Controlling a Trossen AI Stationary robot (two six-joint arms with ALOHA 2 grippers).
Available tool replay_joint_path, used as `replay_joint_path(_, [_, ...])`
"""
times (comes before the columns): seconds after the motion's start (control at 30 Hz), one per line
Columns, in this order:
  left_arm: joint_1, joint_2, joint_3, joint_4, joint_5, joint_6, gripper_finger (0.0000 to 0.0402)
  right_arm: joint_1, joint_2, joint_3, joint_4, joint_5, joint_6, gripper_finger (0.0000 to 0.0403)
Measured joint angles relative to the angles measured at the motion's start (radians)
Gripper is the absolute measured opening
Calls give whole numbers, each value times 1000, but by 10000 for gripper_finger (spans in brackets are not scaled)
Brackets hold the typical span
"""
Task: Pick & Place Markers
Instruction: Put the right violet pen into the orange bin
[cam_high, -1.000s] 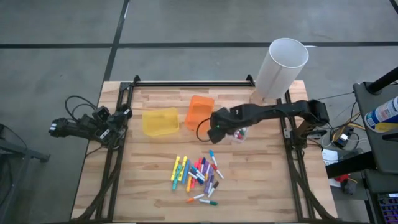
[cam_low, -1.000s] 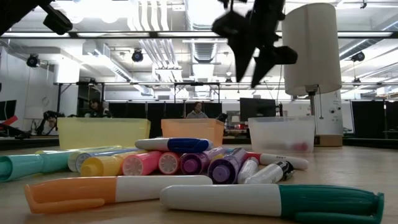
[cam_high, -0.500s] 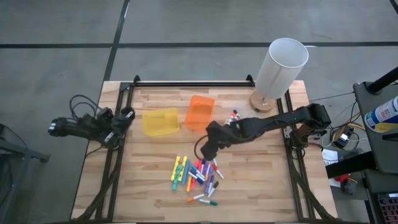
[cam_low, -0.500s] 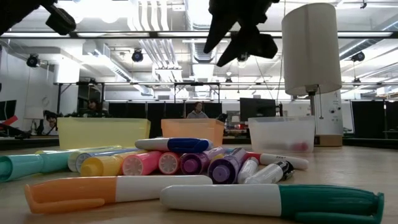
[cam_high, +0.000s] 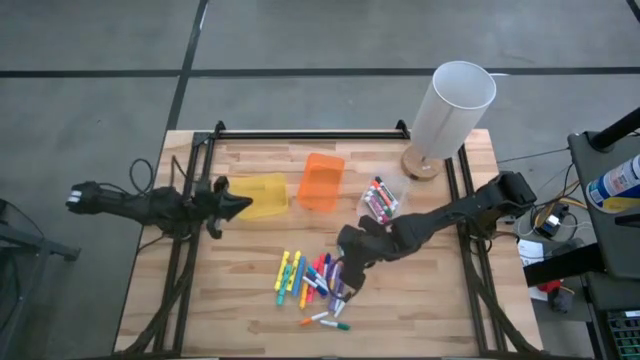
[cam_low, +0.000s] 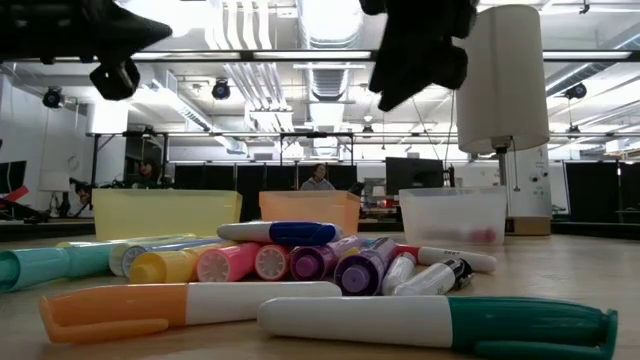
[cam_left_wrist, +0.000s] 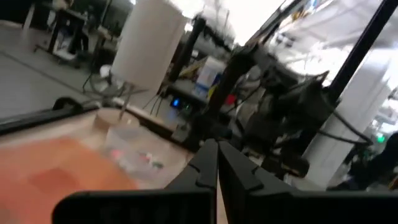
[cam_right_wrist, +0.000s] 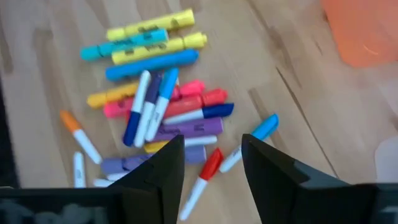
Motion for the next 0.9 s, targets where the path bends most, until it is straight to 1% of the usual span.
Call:
replay_joint_path(0.13, [0, 75, 0, -2, -5, 0, 9, 6, 0, -38, -1, 12, 11, 140])
replay_joint_path(0.3, [2, 162, 0, -5, -23, -40, 9, 6, 0, -95, 1, 80, 11, 131])
replay_joint_path(0.5, [3, 260, -1, -10, -99, -132, 9, 4, 0, -155, 97, 81, -23, 129])
replay_joint_path(0.57, [3, 286, -1, 3, -135, -155, 9, 4, 0, -175, 127, 63, -71, 130])
replay_joint_path(0.63, [3, 316, 0, 5, -174, -180, 9, 5, 0, -198, 166, 39, -152, 129])
replay_joint_path(0.73, [3, 353, -1, 2, -199, -219, 9, 9, 0, -237, 284, 10, -258, 123])
replay_joint_path(0.9, [3, 395, -1, 27, -200, -288, 9, -27, 0, -252, 400, -42, -287, 114])
